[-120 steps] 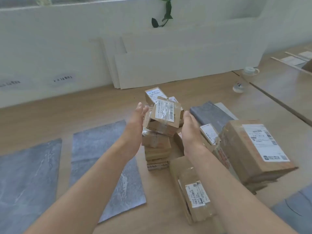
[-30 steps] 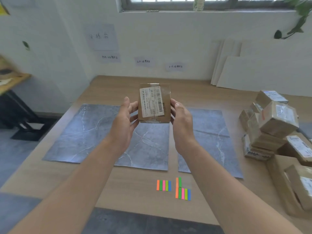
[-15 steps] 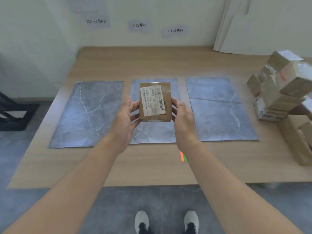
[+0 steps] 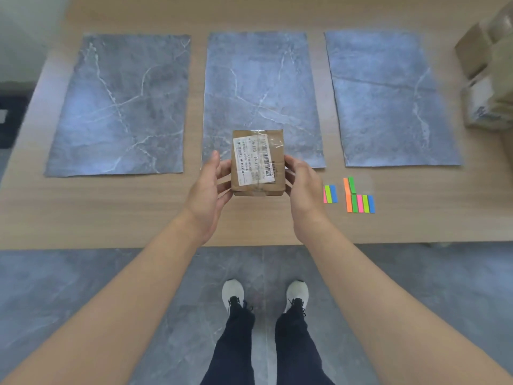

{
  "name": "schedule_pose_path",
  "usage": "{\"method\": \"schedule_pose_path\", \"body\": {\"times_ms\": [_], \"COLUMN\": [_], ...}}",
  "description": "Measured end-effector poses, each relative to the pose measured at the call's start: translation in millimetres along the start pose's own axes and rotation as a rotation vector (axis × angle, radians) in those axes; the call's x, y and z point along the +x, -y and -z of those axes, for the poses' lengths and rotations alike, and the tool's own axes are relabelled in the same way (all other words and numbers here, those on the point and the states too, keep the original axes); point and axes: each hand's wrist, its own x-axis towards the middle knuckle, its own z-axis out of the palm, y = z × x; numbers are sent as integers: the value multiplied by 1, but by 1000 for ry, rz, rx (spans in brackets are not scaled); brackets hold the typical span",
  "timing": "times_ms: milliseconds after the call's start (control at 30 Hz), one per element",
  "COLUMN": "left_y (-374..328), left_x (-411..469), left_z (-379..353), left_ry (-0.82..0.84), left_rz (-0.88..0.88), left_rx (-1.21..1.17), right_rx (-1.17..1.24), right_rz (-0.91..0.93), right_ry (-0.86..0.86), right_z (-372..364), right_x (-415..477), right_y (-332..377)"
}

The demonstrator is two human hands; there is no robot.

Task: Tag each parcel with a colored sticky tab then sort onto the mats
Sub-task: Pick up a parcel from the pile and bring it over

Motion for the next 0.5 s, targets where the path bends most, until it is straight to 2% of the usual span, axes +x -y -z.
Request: {"method": "schedule_pose_path", "body": {"times_ms": [500], "left_y": [69], "left_x": [11], "left_z": [8], "left_ry": [-44], "left_rz": [145], "left_rx": [43], "right_rx": [-70], "right_rz": [-102], "right_ry": [-6], "right_z": [24], "right_x": [9], "right_y": [-70]}}
